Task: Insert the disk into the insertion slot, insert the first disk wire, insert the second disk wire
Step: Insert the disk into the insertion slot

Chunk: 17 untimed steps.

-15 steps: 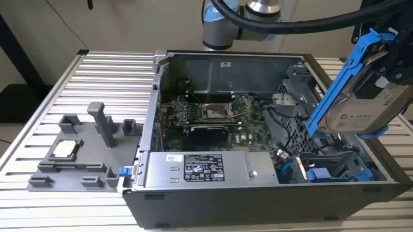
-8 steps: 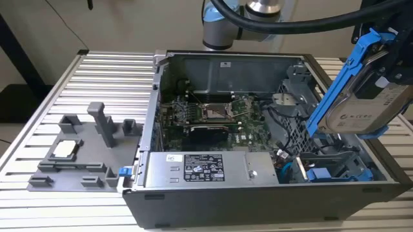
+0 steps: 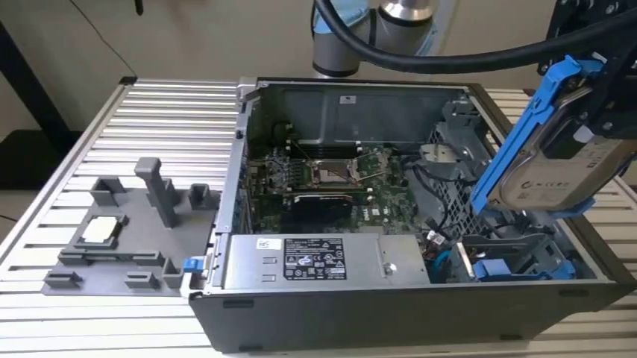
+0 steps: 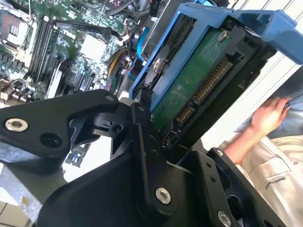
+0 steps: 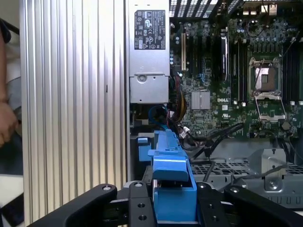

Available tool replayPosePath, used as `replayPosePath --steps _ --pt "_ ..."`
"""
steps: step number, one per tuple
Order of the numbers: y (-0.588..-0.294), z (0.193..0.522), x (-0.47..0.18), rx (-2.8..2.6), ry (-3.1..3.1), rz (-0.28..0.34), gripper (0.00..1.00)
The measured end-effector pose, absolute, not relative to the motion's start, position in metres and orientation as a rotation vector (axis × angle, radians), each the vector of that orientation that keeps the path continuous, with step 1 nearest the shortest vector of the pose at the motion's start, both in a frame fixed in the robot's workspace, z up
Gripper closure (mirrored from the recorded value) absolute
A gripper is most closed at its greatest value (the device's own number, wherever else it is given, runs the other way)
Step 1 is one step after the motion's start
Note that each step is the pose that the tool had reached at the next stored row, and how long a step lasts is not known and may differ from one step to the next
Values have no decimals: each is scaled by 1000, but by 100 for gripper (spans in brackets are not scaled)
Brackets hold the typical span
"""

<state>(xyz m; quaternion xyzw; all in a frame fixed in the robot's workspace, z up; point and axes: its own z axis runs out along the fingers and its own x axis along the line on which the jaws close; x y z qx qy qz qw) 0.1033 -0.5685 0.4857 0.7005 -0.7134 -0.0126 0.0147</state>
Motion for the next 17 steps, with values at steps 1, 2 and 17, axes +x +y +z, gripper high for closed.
replayPosePath --steps 1,2,17 --pt "-569 485 103 2180 -2220 -39 67" --pt "-569 484 103 2180 -2220 -39 67" --pt "-569 472 103 2180 -2220 -39 67"
